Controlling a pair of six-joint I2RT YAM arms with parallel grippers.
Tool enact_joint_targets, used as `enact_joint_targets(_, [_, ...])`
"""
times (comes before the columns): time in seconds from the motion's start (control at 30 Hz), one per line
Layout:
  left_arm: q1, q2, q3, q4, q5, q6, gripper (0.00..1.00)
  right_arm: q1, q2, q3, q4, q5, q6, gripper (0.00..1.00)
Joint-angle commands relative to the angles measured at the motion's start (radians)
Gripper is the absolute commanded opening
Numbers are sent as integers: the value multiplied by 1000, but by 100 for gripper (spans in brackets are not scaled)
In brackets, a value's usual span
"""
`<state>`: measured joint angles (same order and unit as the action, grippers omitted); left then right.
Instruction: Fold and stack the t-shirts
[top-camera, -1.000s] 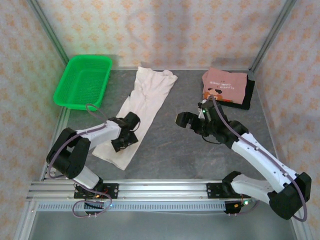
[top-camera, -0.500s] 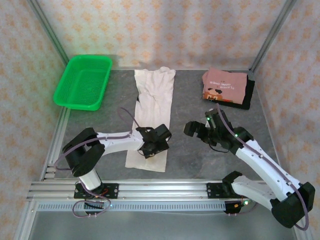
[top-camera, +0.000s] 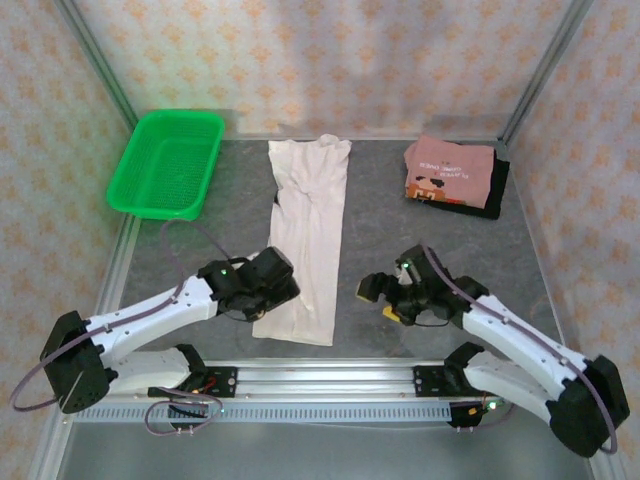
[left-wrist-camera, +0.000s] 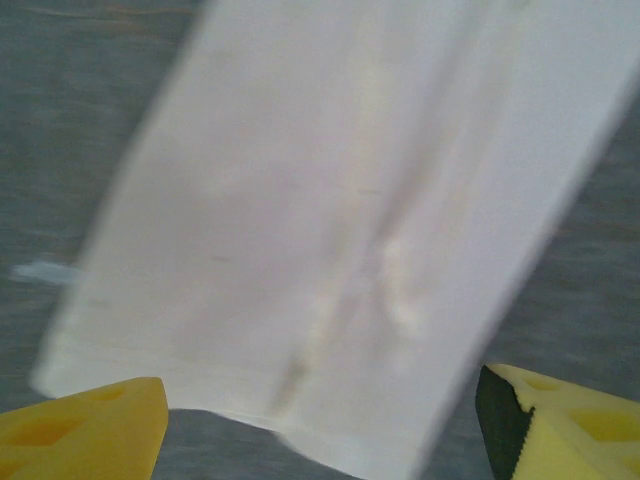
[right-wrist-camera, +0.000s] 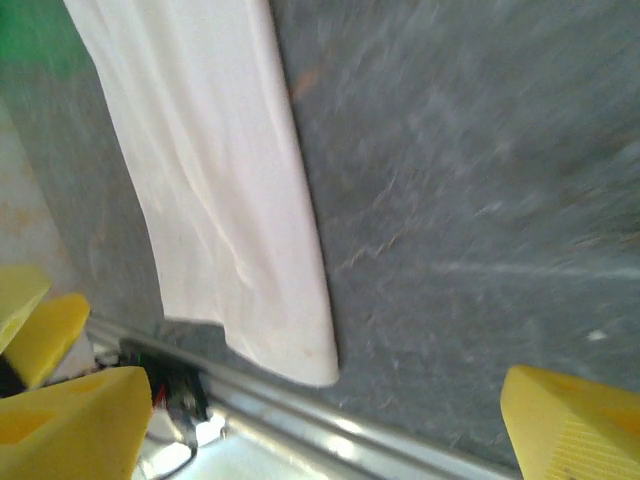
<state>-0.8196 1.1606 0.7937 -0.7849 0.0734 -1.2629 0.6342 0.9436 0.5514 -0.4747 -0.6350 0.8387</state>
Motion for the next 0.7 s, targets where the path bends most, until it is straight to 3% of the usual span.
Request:
enact_joint_targets(0.0, [34,-7,-88,-79,3,73,81,65,100,30,173,-103,55,86])
enact_joint_targets(0.2, [72,-68,-213,-39,-1,68,74,162,276,59,197,-90,56,73])
enact_joint_targets(0.67, [104,-113,-400,354,68,69,69,338,498,158,197,-61,73,57])
